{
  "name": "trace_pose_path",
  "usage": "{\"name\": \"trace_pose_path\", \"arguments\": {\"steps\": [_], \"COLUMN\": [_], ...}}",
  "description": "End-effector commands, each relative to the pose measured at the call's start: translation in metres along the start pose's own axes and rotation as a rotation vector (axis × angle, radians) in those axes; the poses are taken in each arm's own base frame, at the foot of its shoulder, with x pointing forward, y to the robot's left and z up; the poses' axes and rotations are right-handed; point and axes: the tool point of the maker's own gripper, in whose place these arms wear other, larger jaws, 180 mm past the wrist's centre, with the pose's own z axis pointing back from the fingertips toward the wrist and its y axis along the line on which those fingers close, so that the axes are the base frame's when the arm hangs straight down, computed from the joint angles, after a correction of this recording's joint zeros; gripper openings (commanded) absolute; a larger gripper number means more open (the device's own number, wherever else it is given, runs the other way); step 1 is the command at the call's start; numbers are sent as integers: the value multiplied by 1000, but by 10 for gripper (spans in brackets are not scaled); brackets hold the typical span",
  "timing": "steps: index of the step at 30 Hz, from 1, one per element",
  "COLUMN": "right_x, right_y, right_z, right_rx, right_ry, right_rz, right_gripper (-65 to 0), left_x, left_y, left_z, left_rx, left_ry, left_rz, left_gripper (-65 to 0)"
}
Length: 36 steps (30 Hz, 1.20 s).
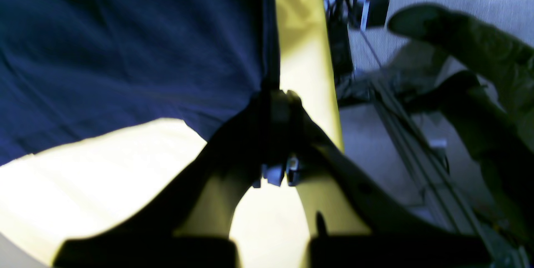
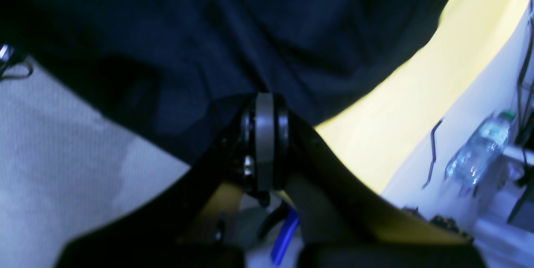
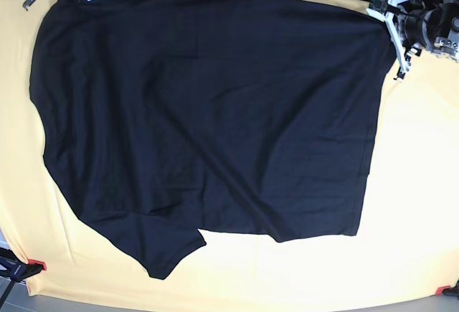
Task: Fold the T-shirt properly
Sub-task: 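Lift the grasped edge and pull it toward the robot with both grippers, then lower both grippers and regrasp the shirt's back edge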
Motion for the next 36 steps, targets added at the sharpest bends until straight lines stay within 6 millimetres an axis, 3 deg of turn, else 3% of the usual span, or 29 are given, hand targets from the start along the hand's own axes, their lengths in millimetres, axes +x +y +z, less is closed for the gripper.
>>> {"name": "trace_pose_path", "arguments": {"steps": [1,5,10,19,27,32,36], "right_x": [9,25,37,43,99,104,101], "right_y": [-11,-29,-45,-96,-115,-127,-133], "right_z": [0,-6,-10,-8,-7,-28,-49], "right_rx": [-36,-92,-141,-253,-165,-123,-81], "right_ry": [-33,-83,-122,-195,-444,-479,-476], "right_rz": [11,2,-3,-60,-151,-213,-235], "right_gripper": [-650,-650,-650,-650,-650,-650,-650], "left_x": [-9,-17,-8,-18,-15,-27,-33], "left_y": [4,4,7,78,111,129,154], "left_z": [4,5,4,13,-10,-26,-18], "left_rx": [13,13,30,422,566,604,703], "left_ry": [50,96,47,92,-8,-23,-31], "left_rz": [-10,-8,-29,-18,31,51,94], "left_gripper": [-650,-650,-650,-650,-650,-650,-650]}}
